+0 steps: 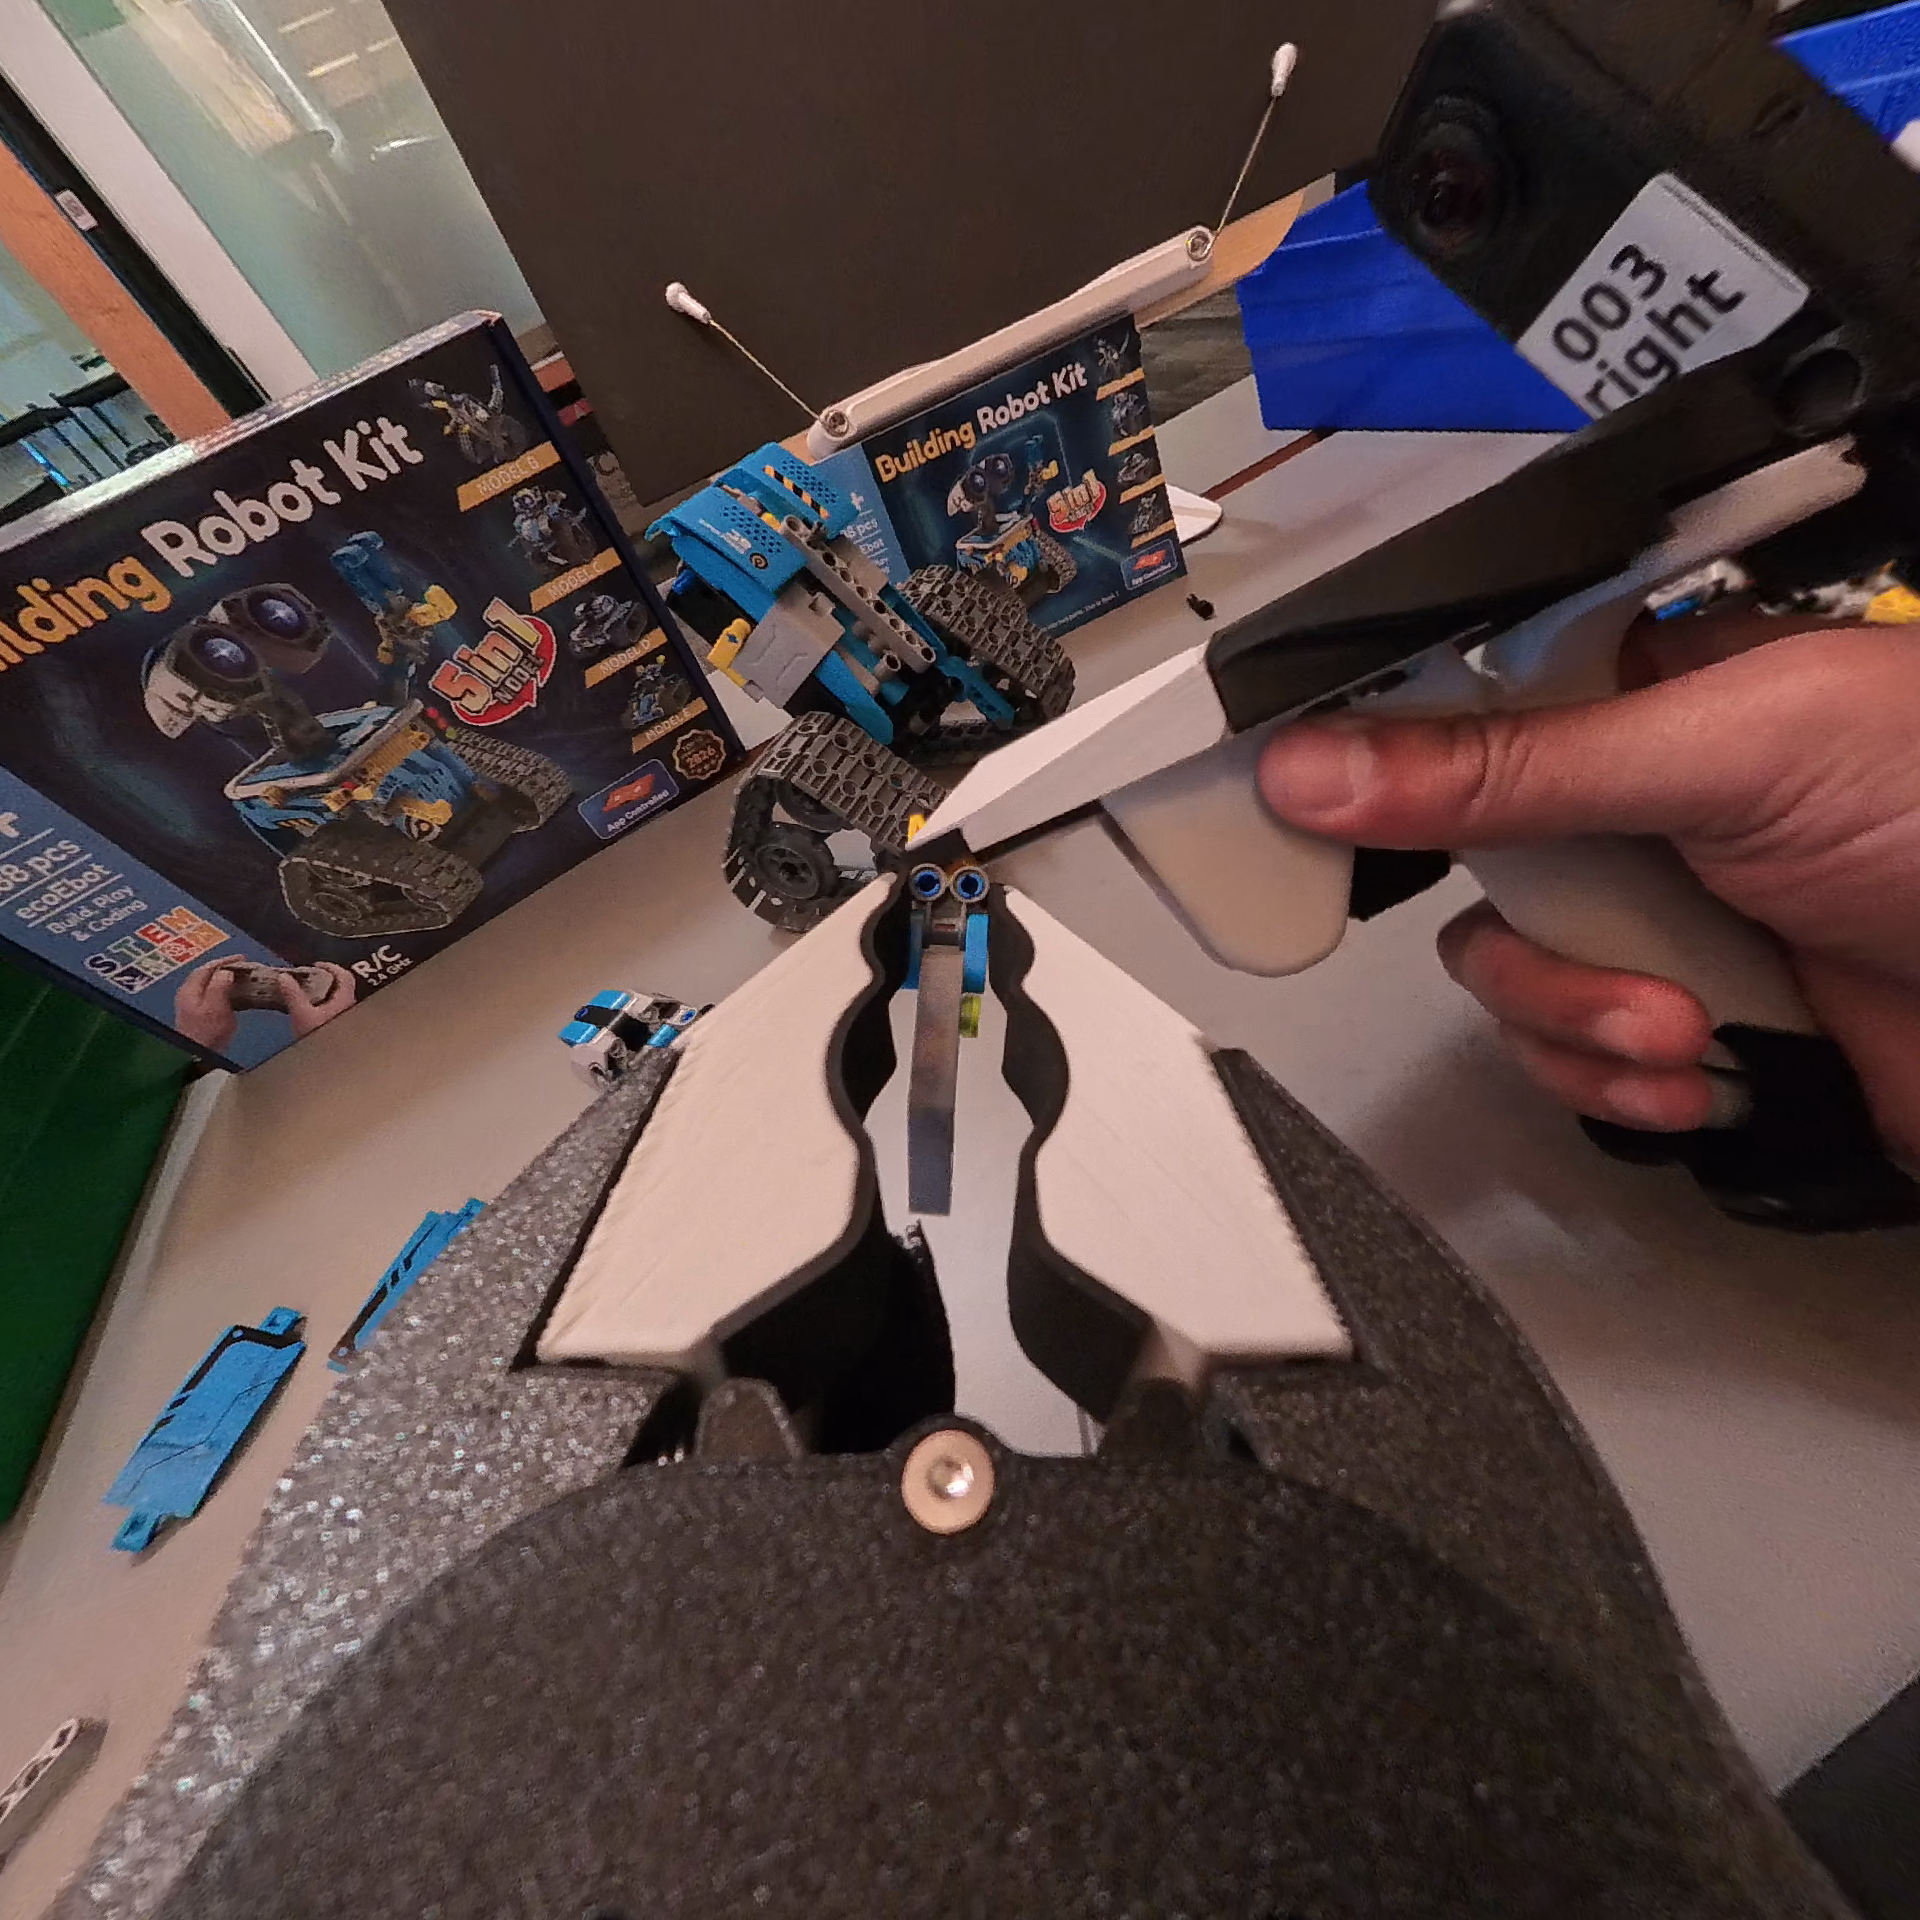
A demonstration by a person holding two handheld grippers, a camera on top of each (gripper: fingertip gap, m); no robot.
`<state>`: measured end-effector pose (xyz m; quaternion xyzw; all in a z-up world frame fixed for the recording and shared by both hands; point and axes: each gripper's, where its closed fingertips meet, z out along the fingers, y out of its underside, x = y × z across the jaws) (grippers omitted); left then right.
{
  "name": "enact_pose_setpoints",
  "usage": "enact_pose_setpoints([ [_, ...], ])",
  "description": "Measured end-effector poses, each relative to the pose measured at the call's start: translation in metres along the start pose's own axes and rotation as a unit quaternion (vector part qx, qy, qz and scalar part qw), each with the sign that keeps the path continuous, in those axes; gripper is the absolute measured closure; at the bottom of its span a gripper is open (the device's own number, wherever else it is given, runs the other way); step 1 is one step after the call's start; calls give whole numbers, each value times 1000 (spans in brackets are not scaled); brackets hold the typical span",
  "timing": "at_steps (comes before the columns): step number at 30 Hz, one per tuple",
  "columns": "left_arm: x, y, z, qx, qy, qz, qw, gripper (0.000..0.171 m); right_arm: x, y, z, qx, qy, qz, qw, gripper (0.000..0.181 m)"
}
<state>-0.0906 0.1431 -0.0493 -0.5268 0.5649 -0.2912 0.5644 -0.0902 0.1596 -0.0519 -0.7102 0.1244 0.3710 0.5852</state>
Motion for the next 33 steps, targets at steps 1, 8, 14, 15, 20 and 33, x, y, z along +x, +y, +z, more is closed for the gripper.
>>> enact_pose_setpoints([
  [1,1,0,0,-2,1,1,1000,160,1,1,0,-1,-8,18,1000,178],
  [8,26,-14,-10,36,20,62,997,171,67,-9,-36,21,62,101,993,179],
  [14,16,10,2,-5,87,-47,995,171,51,-19,-40,3,45,46,998,179],
  [15,16,12,4,-8,83,-37,996,171,51,-18,-40,-13,66,5,998,179],
  [20,27,14,6,-9,157,-136,978,119,26,-18,-35,-55,85,-170,980,178],
  [33,73,28,-24,-28,380,-81,921,164,-26,37,-43,-205,-84,-320,921,179],
])
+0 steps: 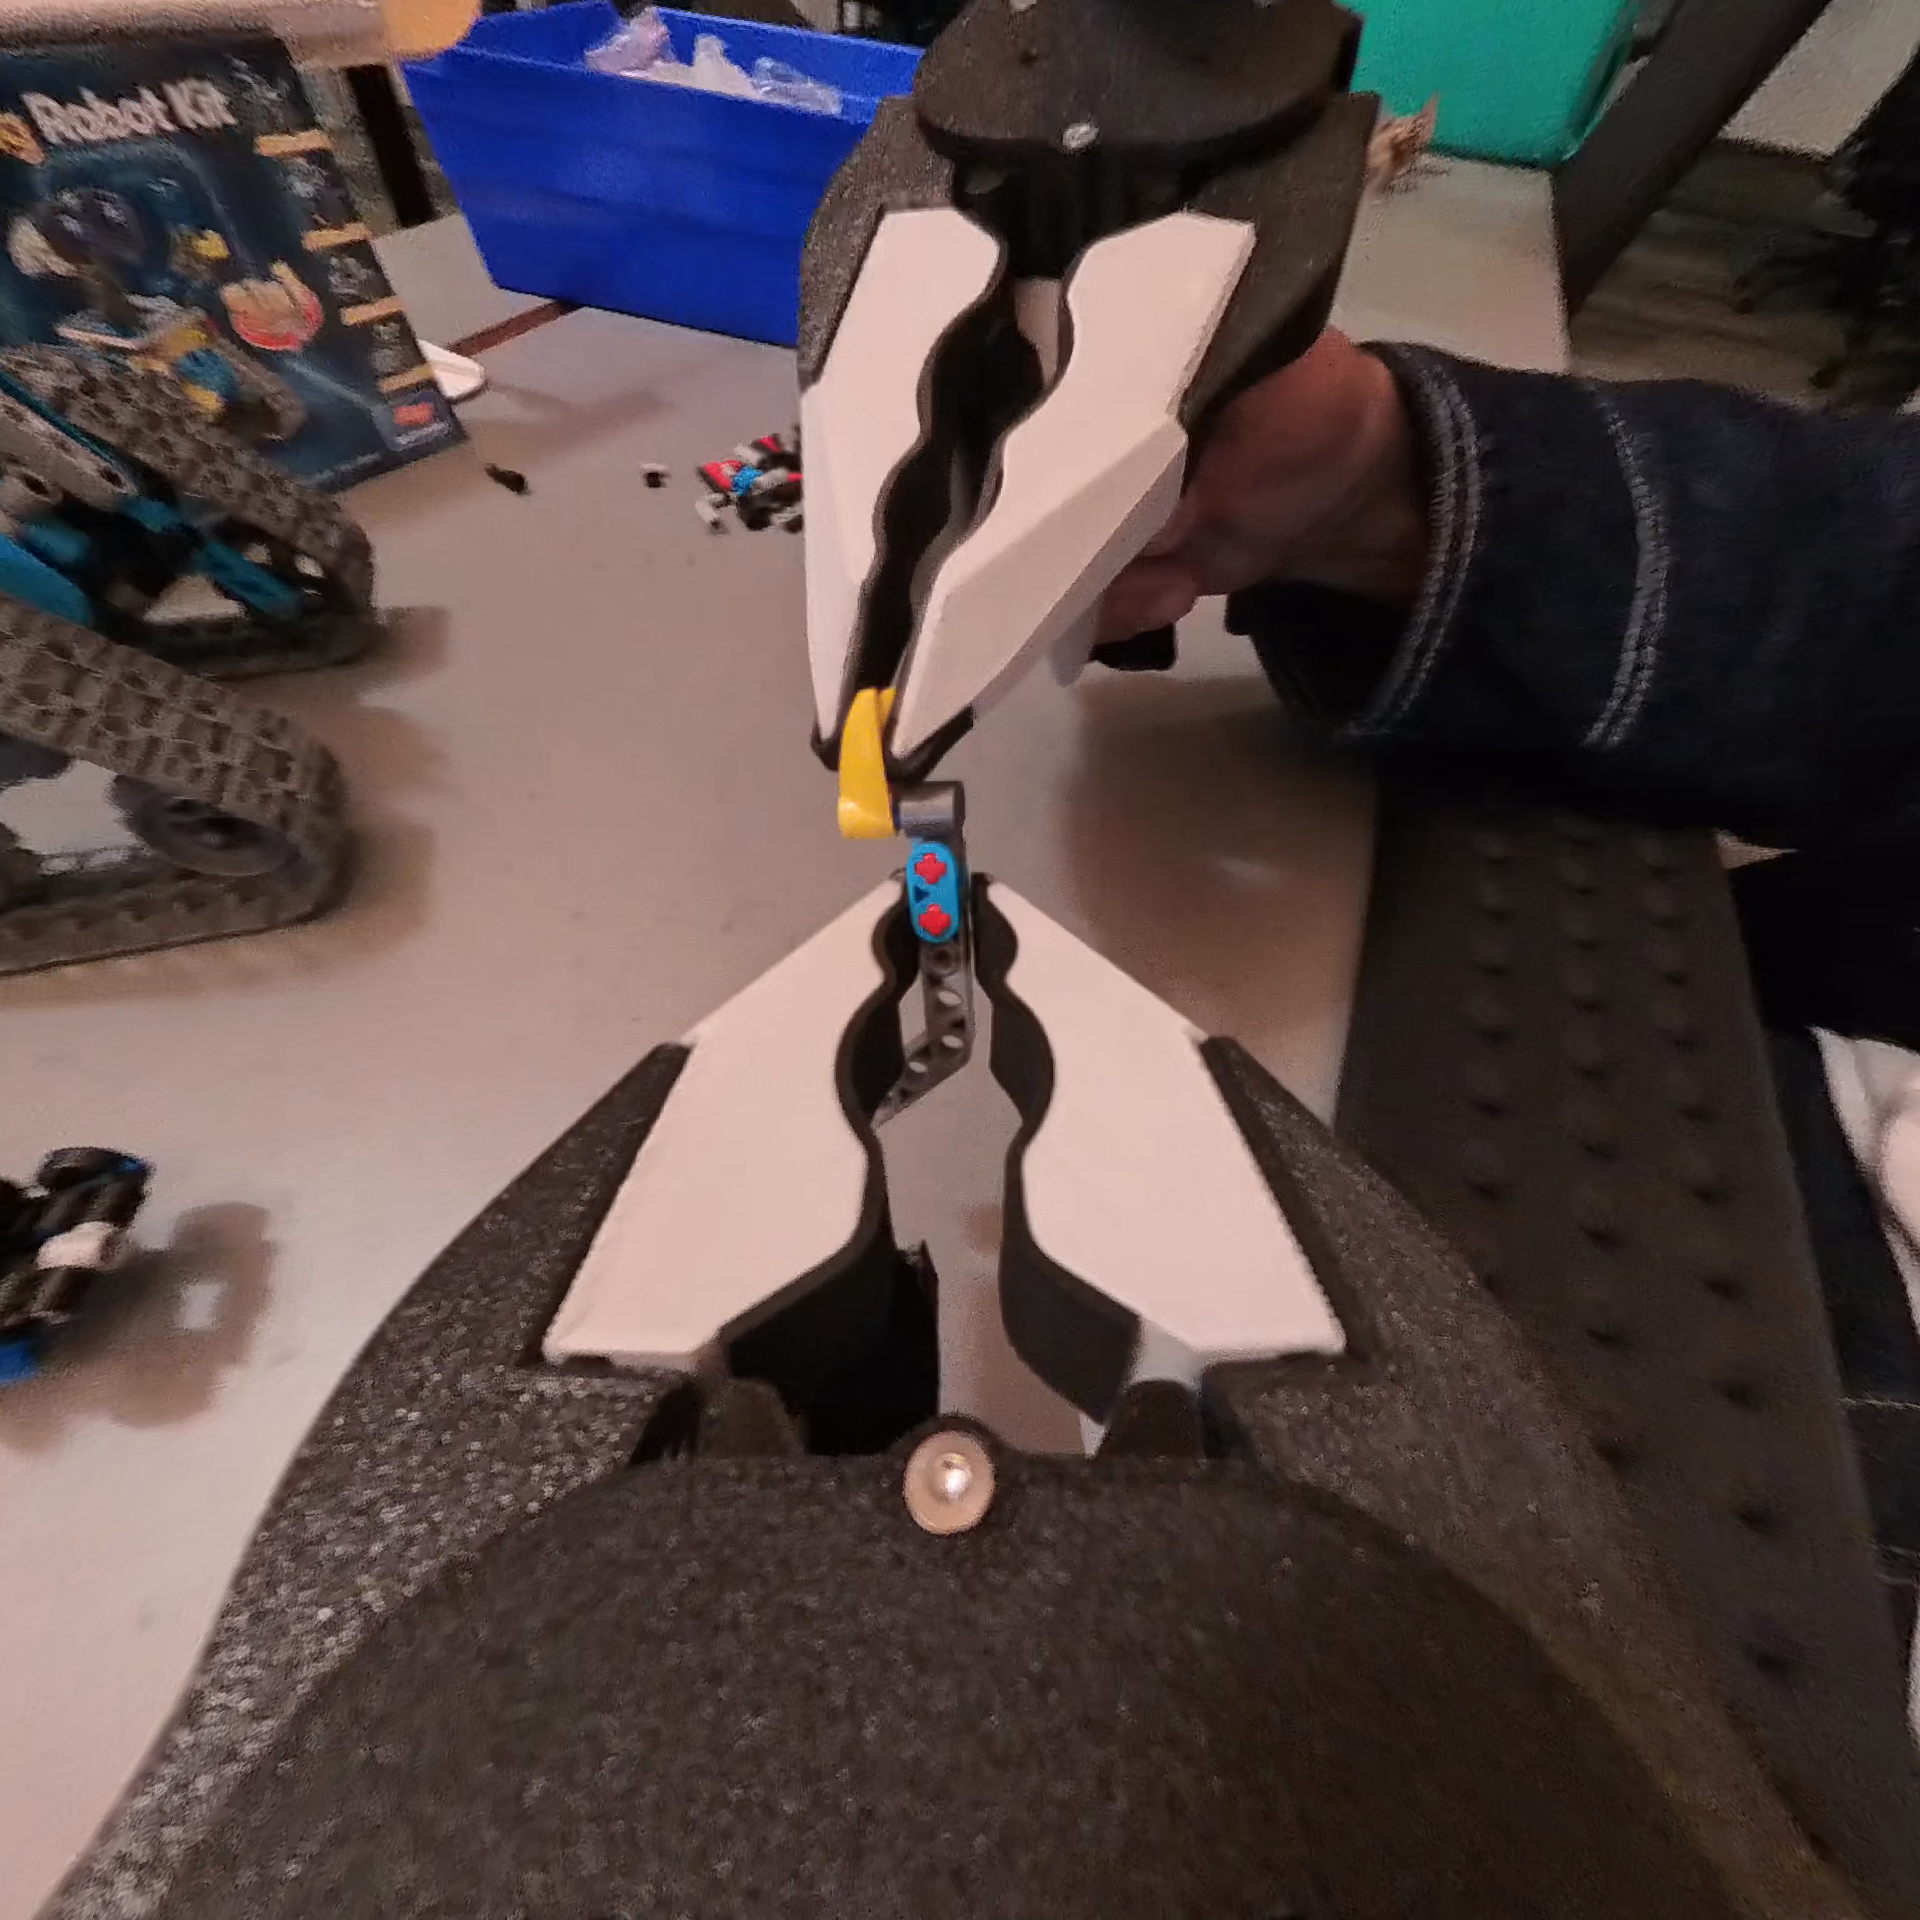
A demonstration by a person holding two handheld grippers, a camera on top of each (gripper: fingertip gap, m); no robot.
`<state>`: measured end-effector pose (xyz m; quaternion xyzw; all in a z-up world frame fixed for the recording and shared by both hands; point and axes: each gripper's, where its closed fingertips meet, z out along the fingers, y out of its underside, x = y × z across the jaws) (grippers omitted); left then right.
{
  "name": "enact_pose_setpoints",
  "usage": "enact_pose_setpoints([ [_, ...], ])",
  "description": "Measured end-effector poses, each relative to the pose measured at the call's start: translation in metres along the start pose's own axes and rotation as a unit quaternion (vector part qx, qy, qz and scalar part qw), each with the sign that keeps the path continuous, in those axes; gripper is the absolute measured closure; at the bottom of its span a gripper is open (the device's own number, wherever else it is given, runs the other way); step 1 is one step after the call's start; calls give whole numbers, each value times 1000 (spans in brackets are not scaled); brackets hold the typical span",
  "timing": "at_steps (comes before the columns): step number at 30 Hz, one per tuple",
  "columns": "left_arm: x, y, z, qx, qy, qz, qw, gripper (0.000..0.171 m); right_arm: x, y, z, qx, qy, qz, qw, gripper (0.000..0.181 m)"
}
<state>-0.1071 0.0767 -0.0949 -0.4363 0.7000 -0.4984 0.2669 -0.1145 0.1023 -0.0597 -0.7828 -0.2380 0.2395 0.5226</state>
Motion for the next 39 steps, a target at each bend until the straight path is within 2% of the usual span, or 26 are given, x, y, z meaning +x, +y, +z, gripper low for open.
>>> enact_pose_setpoints([
  [2,-4,2,0,-7,-27,26,999,165,1,1,1,-3,3,-2,1000,179],
  [6,-9,7,2,-37,-94,141,985,162,2,5,3,-11,10,-1,1000,179],
  [11,-8,20,8,-83,-118,203,968,160,9,19,11,-42,54,-33,997,181],
  [15,-17,28,8,-106,-134,201,965,161,16,24,15,-43,63,-7,997,181],
  [19,-30,38,5,-127,-151,172,965,166,14,33,16,-34,-2,116,993,179],
  [21,-32,33,3,-111,-150,158,970,166,13,25,12,-4,-30,157,987,178],
  [23,-34,27,-1,-92,-149,136,975,166,10,12,3,25,-42,141,989,170],
  [26,-19,16,-2,-50,-98,95,989,166,10,9,-1,28,-20,81,996,169],
  [29,-1,8,-2,-18,-34,60,997,166,-2,8,5,32,-53,70,996,162],
  [30,5,3,-3,-3,-13,48,999,166,-6,4,5,46,-68,73,994,163],
  [32,12,-6,-7,24,12,30,999,166,-17,-4,1,71,-112,83,988,175],
  [34,23,-16,-11,54,43,17,997,166,-26,-15,-2,103,-144,83,981,177],
  [39,27,-27,-16,83,45,18,995,165,-28,-27,-2,139,-133,74,979,179],
])
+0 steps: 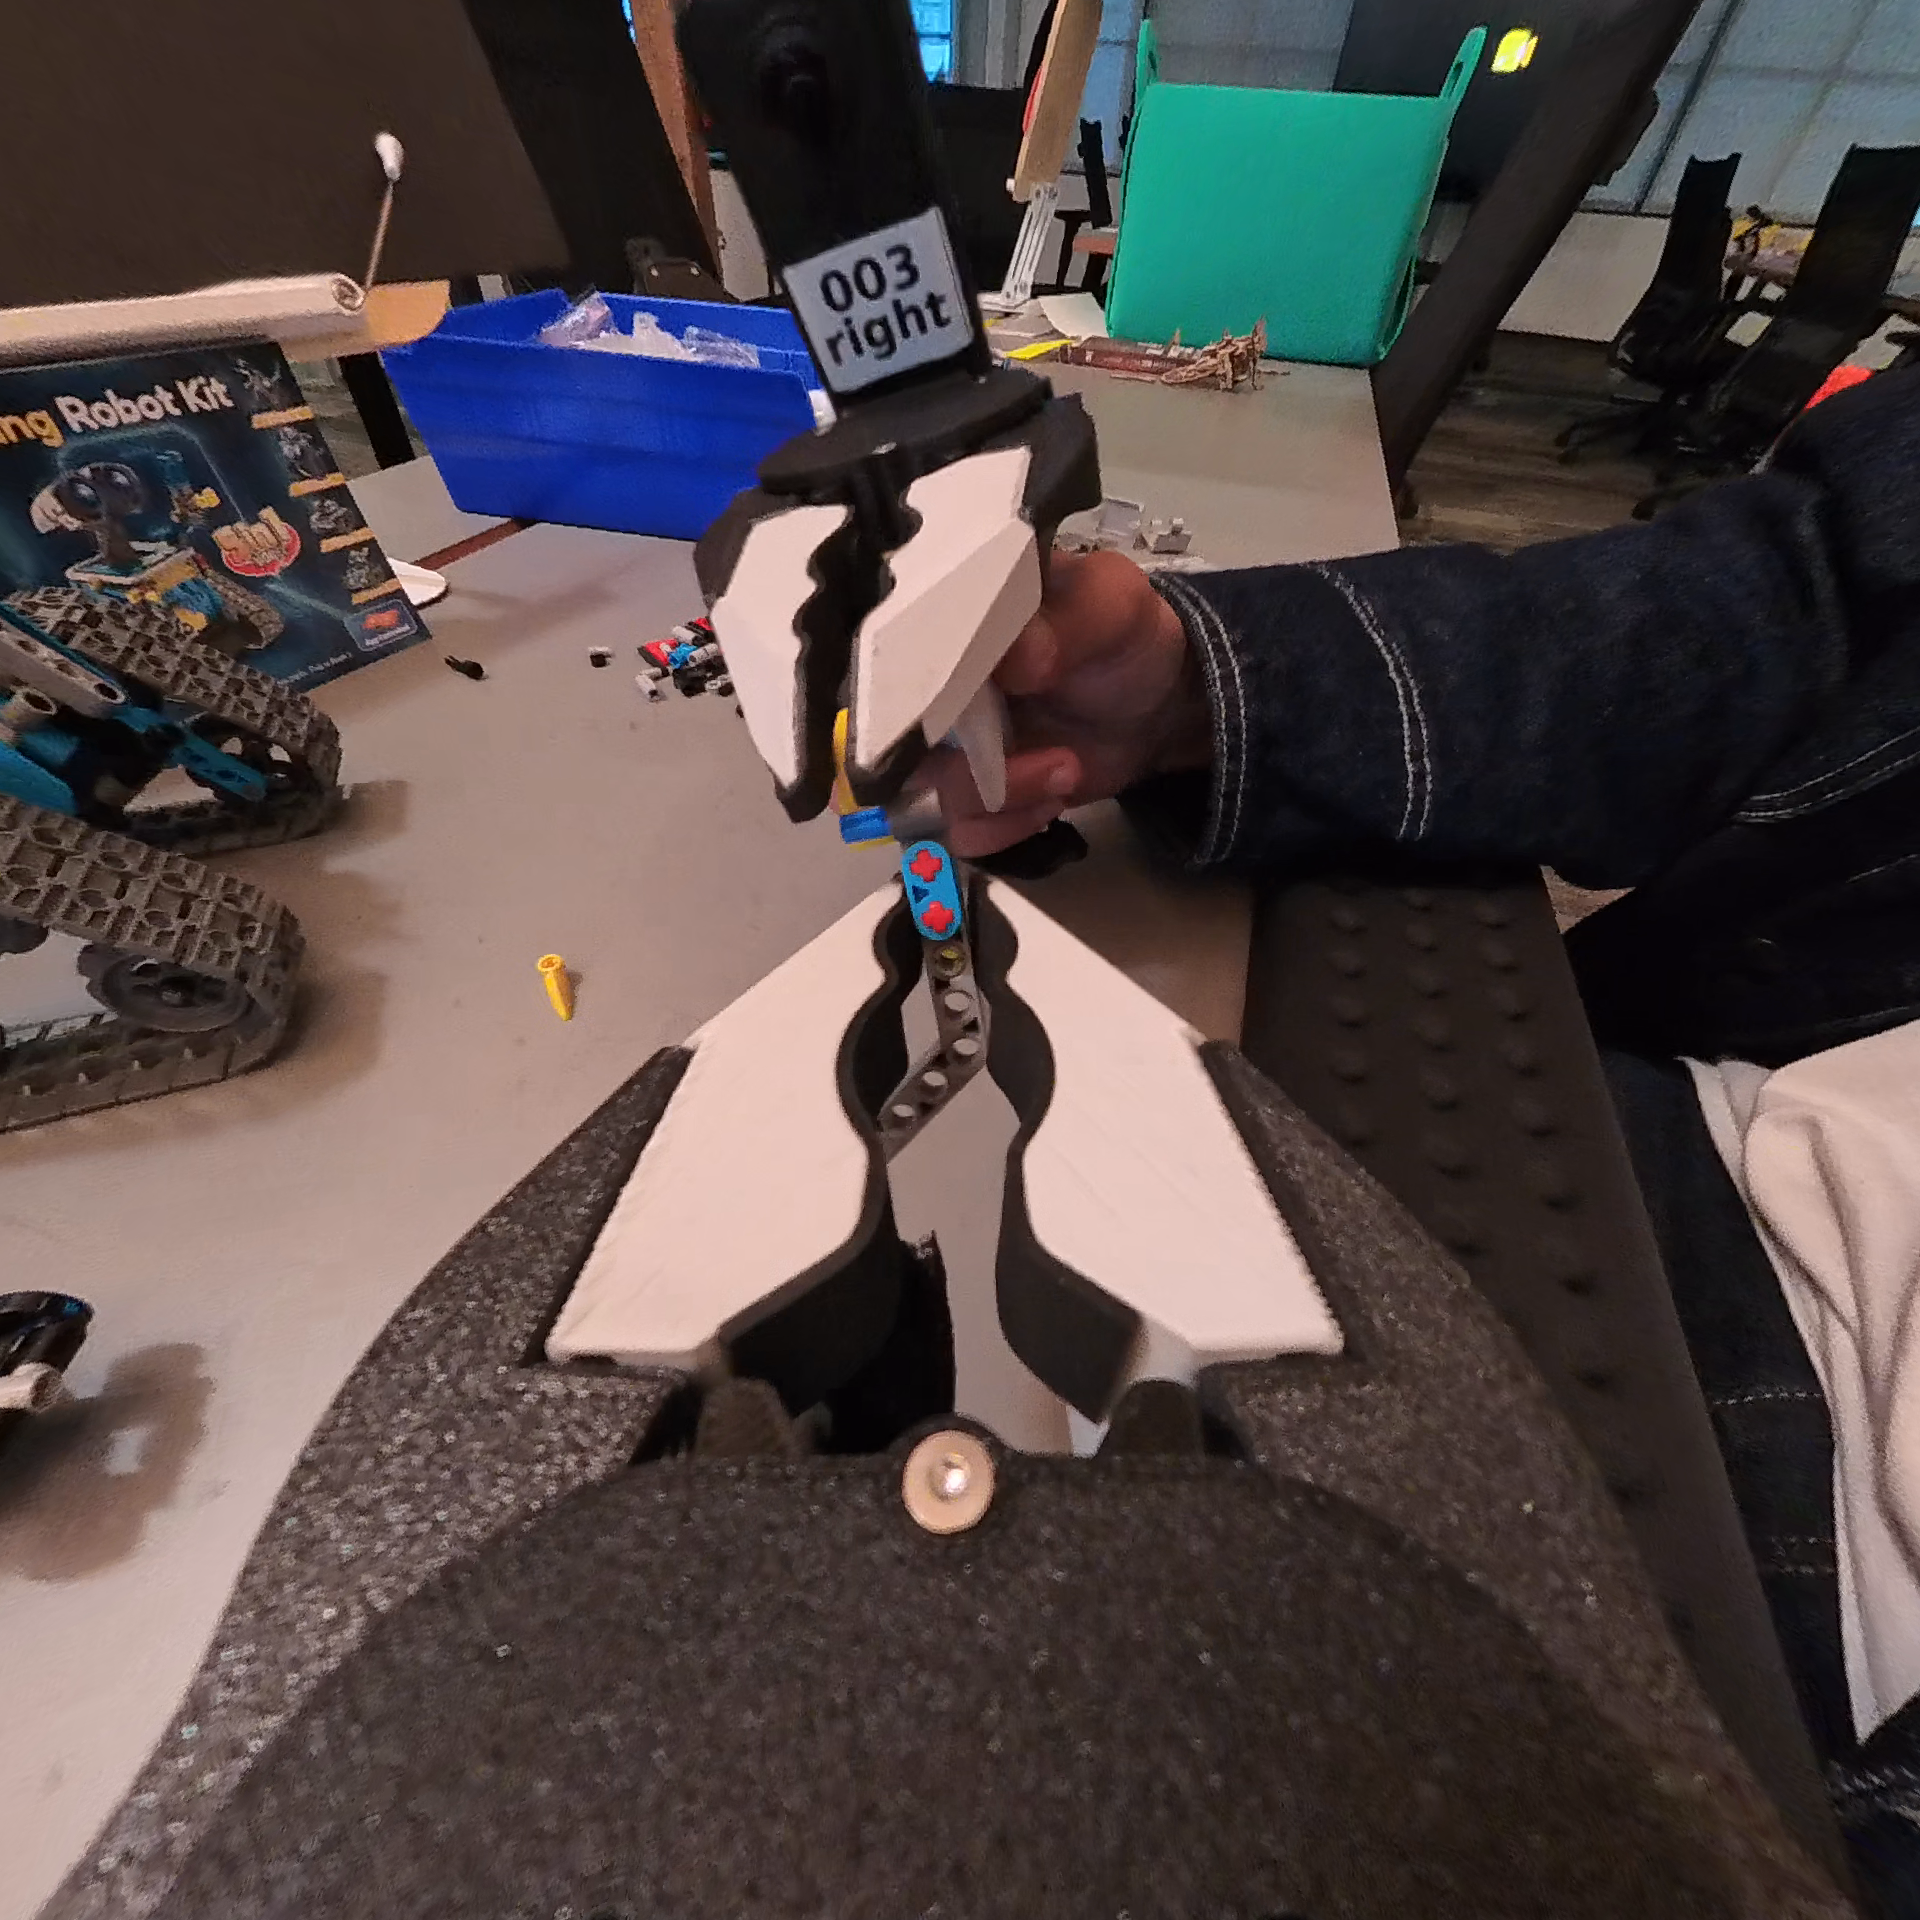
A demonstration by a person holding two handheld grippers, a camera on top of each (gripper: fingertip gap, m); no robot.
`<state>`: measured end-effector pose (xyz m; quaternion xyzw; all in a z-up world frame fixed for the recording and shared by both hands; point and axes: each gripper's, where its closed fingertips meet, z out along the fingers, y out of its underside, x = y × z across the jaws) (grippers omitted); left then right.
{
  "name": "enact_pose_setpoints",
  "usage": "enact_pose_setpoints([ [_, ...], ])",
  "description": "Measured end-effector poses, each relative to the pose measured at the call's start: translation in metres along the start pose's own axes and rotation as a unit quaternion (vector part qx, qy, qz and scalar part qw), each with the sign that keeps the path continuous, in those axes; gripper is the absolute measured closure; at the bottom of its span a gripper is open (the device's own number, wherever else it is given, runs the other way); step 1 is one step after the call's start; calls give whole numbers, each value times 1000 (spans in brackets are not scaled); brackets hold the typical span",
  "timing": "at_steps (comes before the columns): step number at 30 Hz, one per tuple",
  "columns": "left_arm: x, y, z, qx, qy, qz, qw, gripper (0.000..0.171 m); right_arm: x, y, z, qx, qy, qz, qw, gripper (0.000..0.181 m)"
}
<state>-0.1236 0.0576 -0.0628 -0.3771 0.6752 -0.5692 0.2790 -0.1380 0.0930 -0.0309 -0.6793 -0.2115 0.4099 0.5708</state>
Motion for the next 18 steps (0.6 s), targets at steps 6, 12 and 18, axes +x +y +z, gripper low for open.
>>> enact_pose_setpoints([
  [6,-9,-2,-4,10,-7,-29,1000,163,20,-1,6,64,13,135,989,180],
  [12,-21,5,-3,0,-28,-53,998,164,23,-3,2,60,51,87,993,178],
  [18,-30,-1,-11,28,-27,-105,994,167,24,-7,-16,28,86,19,996,162],
])
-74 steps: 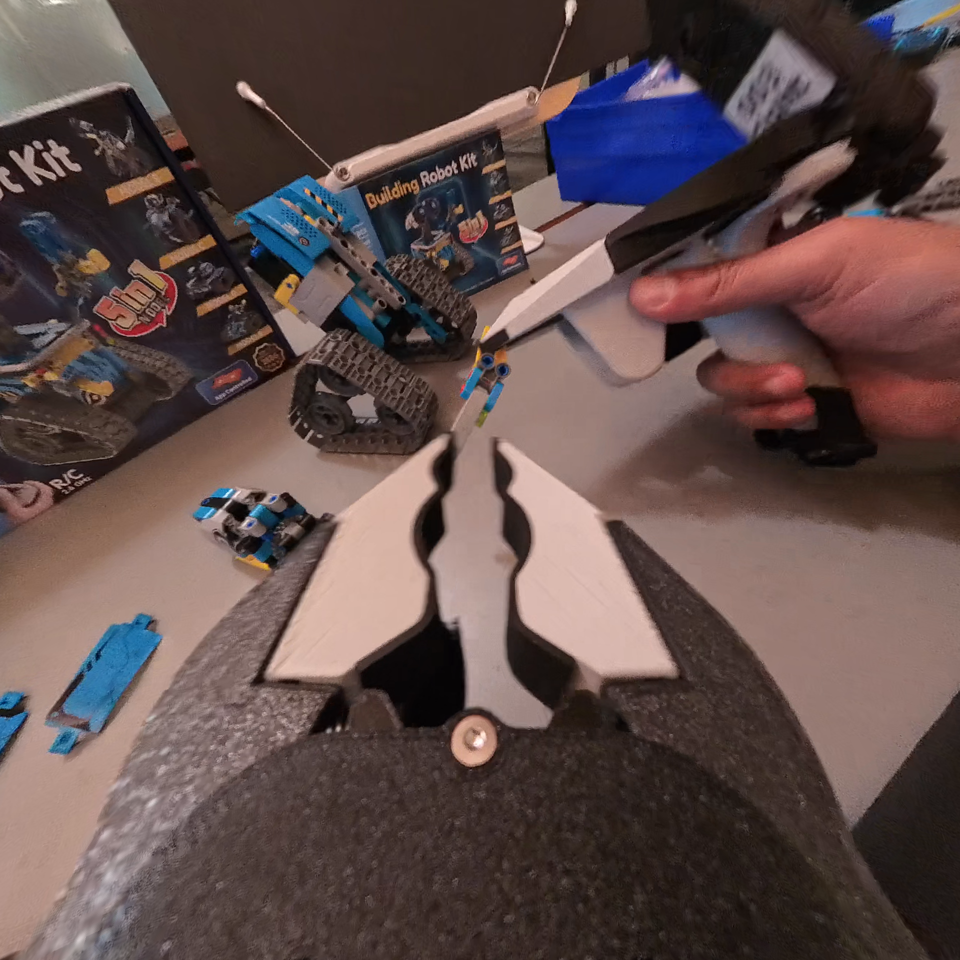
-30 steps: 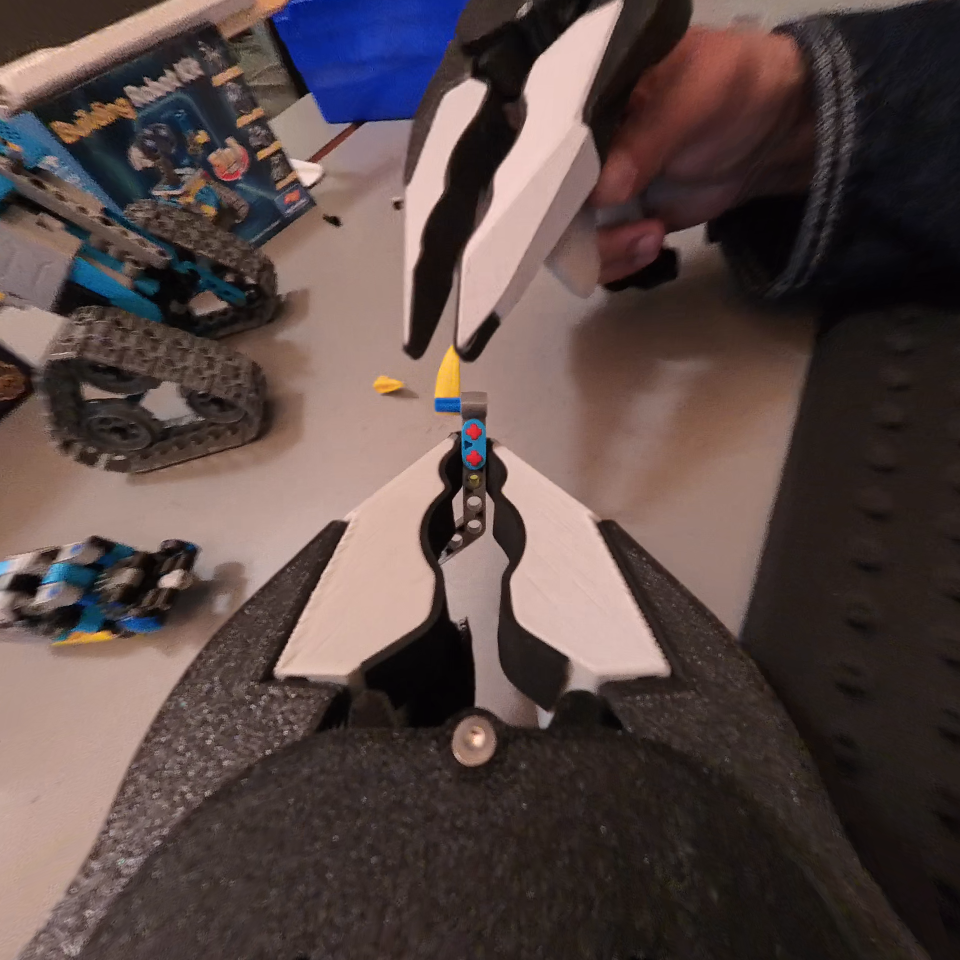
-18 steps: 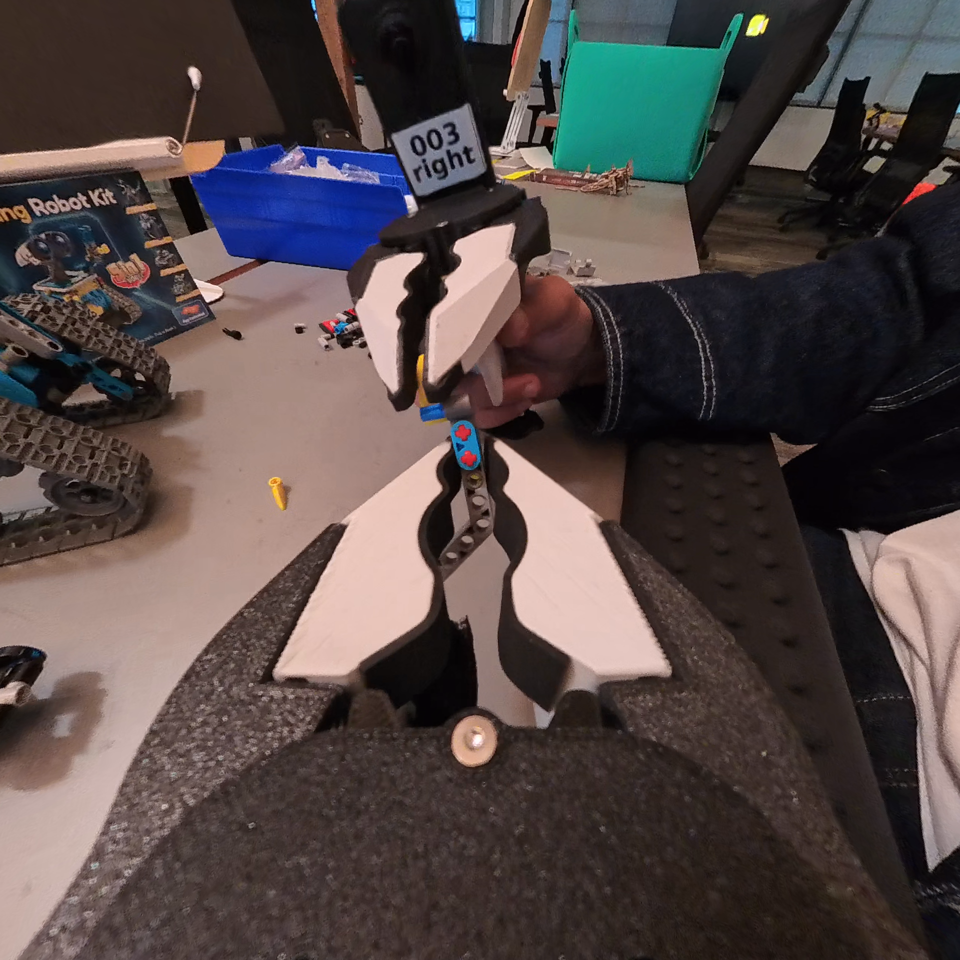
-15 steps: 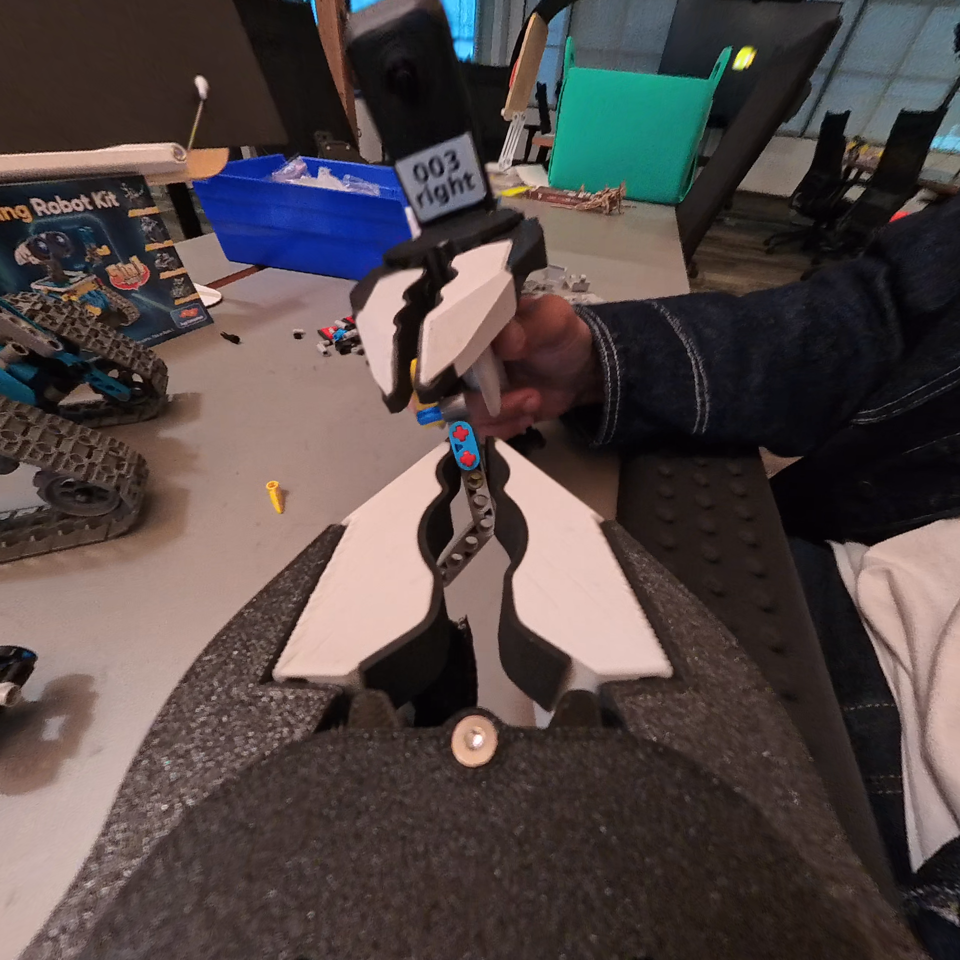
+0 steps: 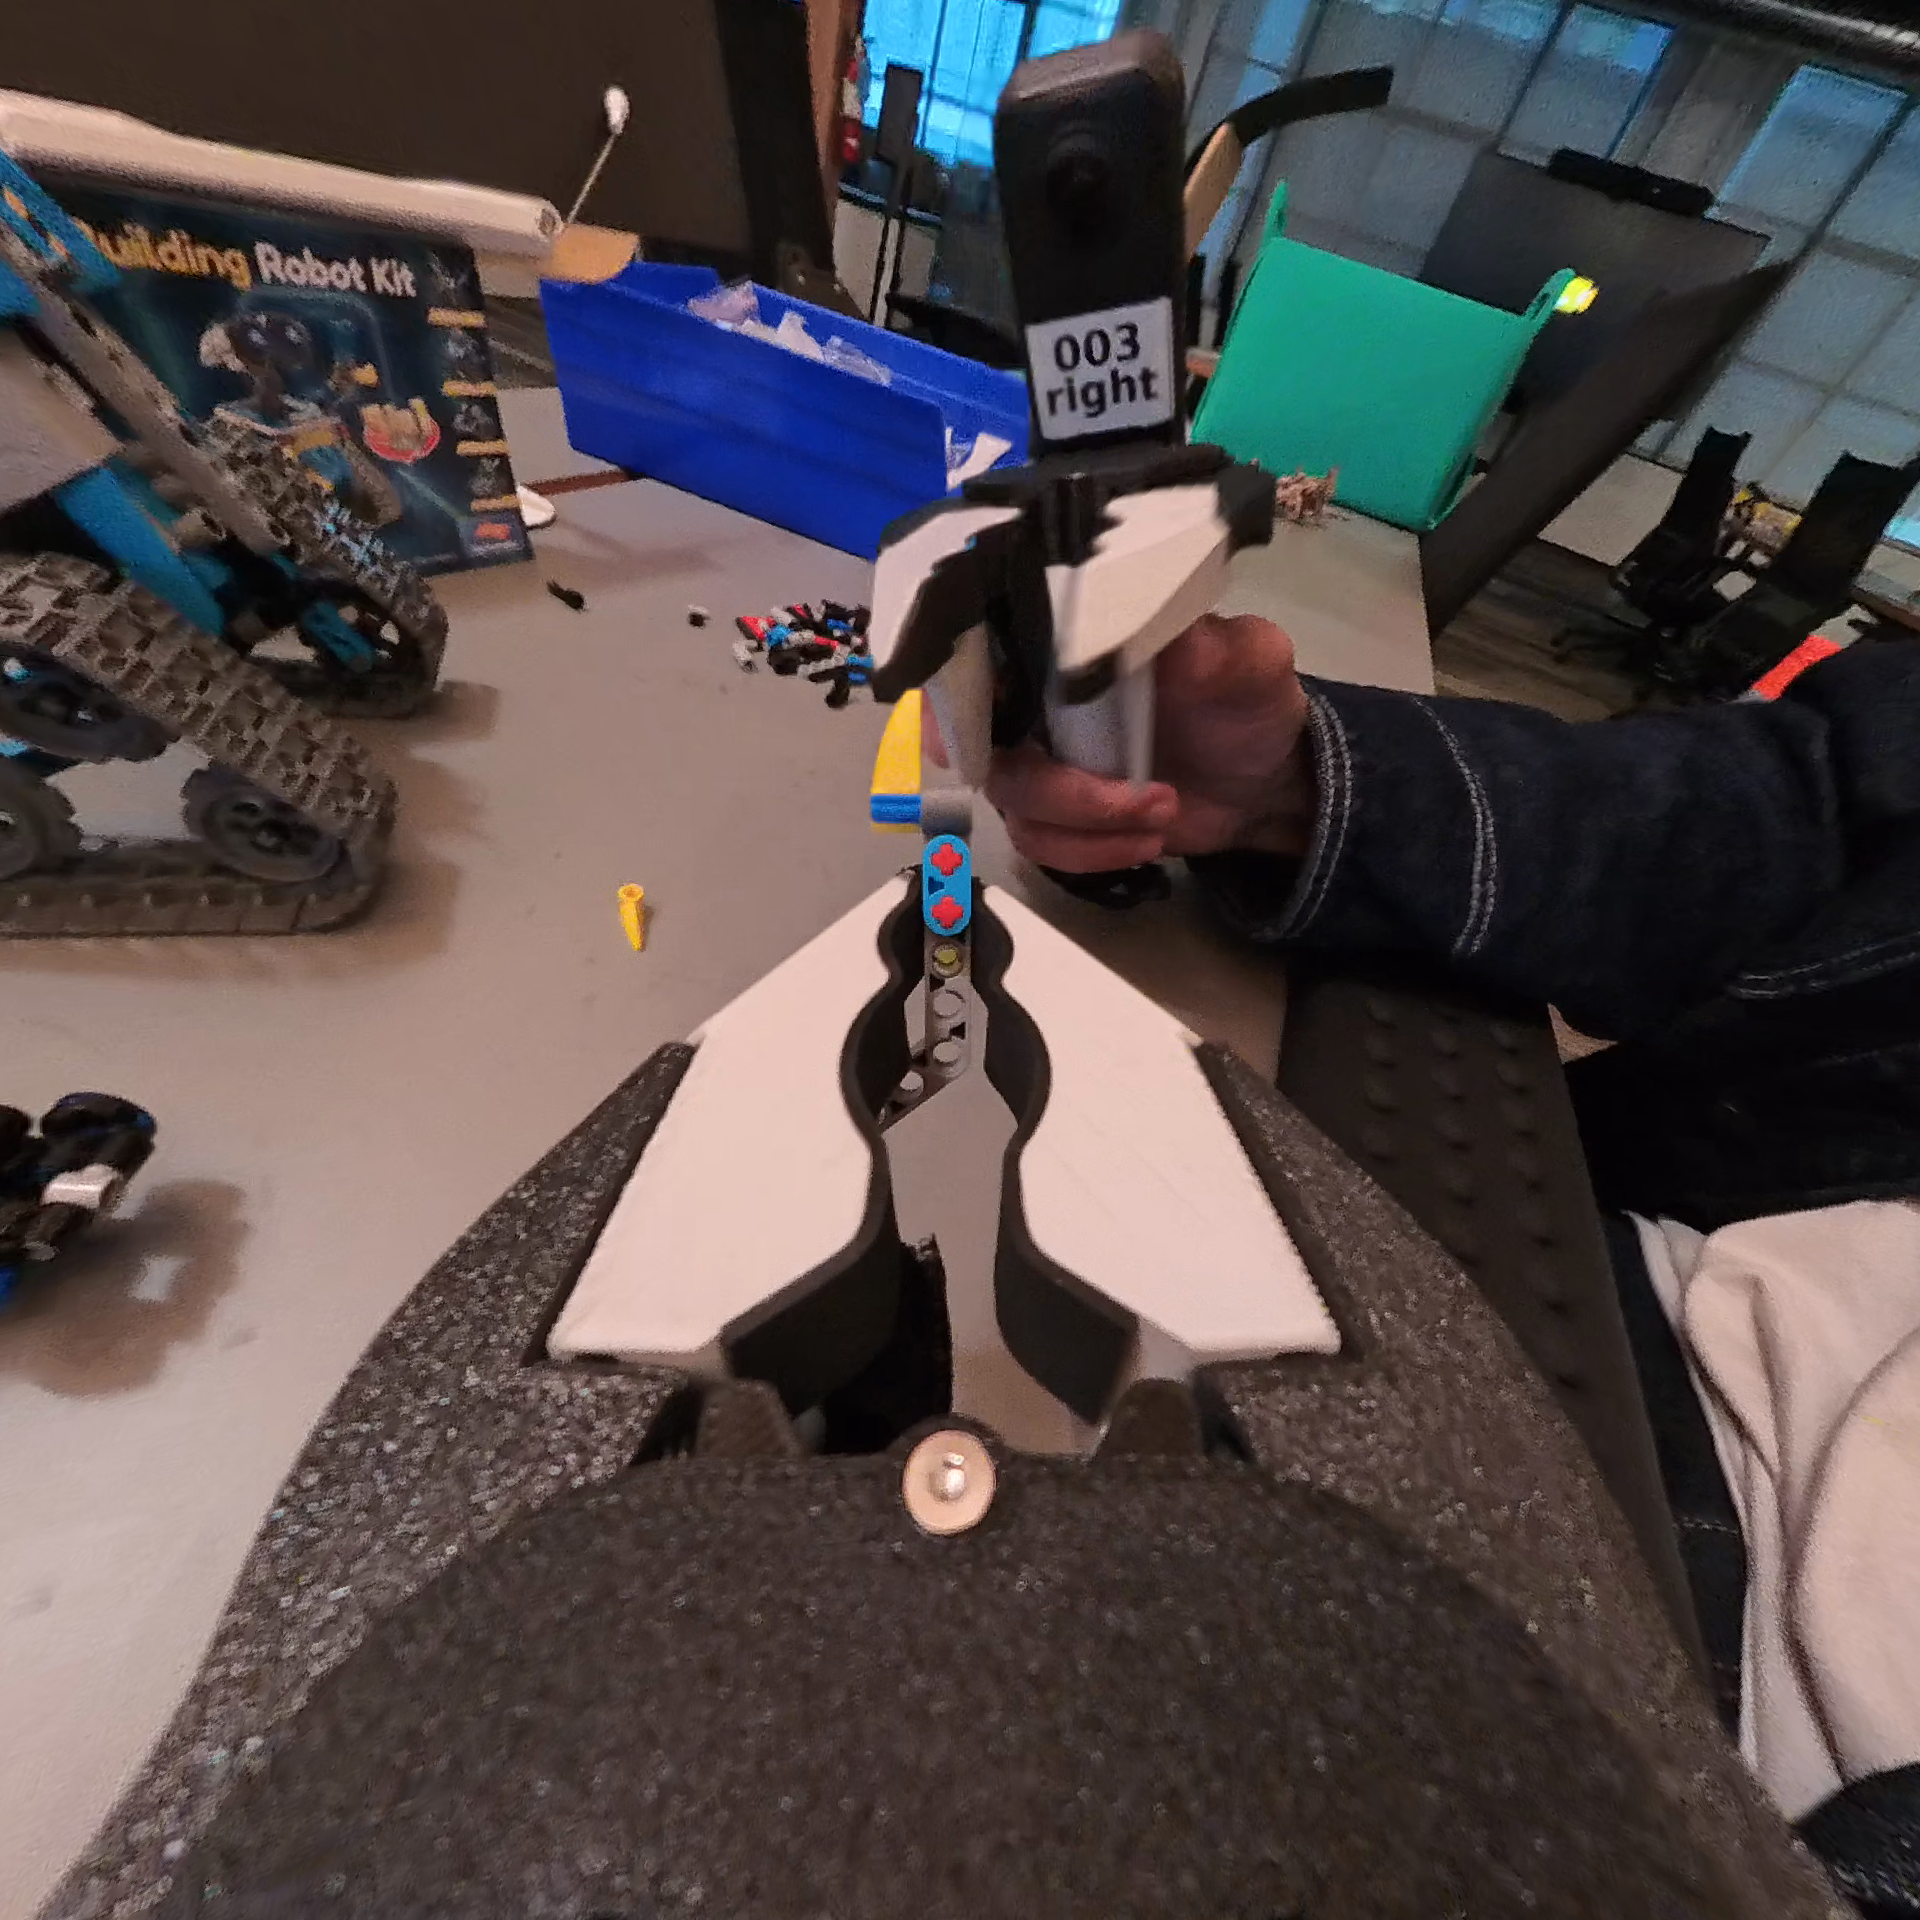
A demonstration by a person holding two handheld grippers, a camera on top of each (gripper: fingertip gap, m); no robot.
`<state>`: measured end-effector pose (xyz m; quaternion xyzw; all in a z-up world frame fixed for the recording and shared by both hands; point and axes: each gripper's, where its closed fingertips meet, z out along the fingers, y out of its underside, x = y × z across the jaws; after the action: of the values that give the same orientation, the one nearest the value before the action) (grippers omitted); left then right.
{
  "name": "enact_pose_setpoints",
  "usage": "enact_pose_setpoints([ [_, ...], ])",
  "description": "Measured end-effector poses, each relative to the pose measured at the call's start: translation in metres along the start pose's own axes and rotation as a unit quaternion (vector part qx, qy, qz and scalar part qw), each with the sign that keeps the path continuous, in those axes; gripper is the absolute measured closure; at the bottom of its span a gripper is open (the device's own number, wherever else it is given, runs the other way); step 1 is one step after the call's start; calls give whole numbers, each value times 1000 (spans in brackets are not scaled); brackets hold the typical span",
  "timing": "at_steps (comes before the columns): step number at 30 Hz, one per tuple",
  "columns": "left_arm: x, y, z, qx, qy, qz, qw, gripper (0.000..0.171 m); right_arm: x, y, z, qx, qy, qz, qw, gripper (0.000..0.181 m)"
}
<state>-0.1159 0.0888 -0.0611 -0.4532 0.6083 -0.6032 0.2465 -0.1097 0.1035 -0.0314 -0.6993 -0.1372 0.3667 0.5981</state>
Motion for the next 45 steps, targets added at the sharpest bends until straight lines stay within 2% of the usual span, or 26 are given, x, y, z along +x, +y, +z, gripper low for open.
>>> enact_pose_setpoints([
  [1,4,-2,-1,7,11,0,1000,167,1,2,0,-5,14,-19,1000,166],
  [5,16,1,3,-5,40,6,999,167,-7,9,8,-21,-28,4,999,161],
  [6,20,2,3,-6,49,8,999,167,-9,8,8,-15,-33,6,999,164],
  [7,22,2,3,-6,54,10,998,166,-14,8,8,-15,-51,8,999,175],
  [10,25,0,2,1,59,19,998,166,-19,7,8,-18,-71,23,997,177],
  [12,12,4,5,-9,20,21,1000,166,-6,10,8,-31,-7,-22,999,177],
  [14,-12,11,8,-33,-63,49,996,163,14,15,8,-49,62,-37,996,178],
  [16,-34,18,7,-70,-159,109,979,148,28,18,7,-67,121,-55,989,177],
  [17,-39,19,8,-85,-191,134,969,135,34,19,6,-71,146,-56,985,178],
  [18,-44,16,7,-90,-226,162,956,128,37,22,8,-79,160,-51,983,177],
  [21,-48,6,5,-94,-296,235,921,135,47,28,12,-94,202,-36,974,177],
  [23,-50,2,3,-96,-322,265,904,151,49,27,15,-88,216,-28,972,177],
  [25,-54,6,3,-111,-330,260,901,156,51,29,16,-92,224,-17,970,177],
  [30,-59,14,5,-133,-330,251,900,154,46,28,18,-81,207,3,975,178],
  [33,-56,8,3,-118,-327,249,904,156,45,24,19,-74,212,2,974,177],
  [36,-55,0,0,-116,-350,293,882,157,45,20,19,-56,215,21,975,177],
  [37,-54,-3,-1,-110,-352,295,881,157,44,18,19,-49,211,28,976,178],
  [41,-51,-7,-2,-98,-350,291,885,157,46,18,21,-16,171,102,980,179],
  [42,-47,-9,-2,-87,-343,295,888,157,53,21,18,-14,187,114,976,181],
  [43,-34,-22,-3,-46,-333,309,889,157,80,32,1,-36,266,102,958,181],
  [44,-20,-36,-5,-3,-331,326,886,158,87,39,-5,-39,249,150,956,181],
  [45,-20,-33,-3,-13,-335,329,883,158,76,25,-6,35,173,232,957,181],
])
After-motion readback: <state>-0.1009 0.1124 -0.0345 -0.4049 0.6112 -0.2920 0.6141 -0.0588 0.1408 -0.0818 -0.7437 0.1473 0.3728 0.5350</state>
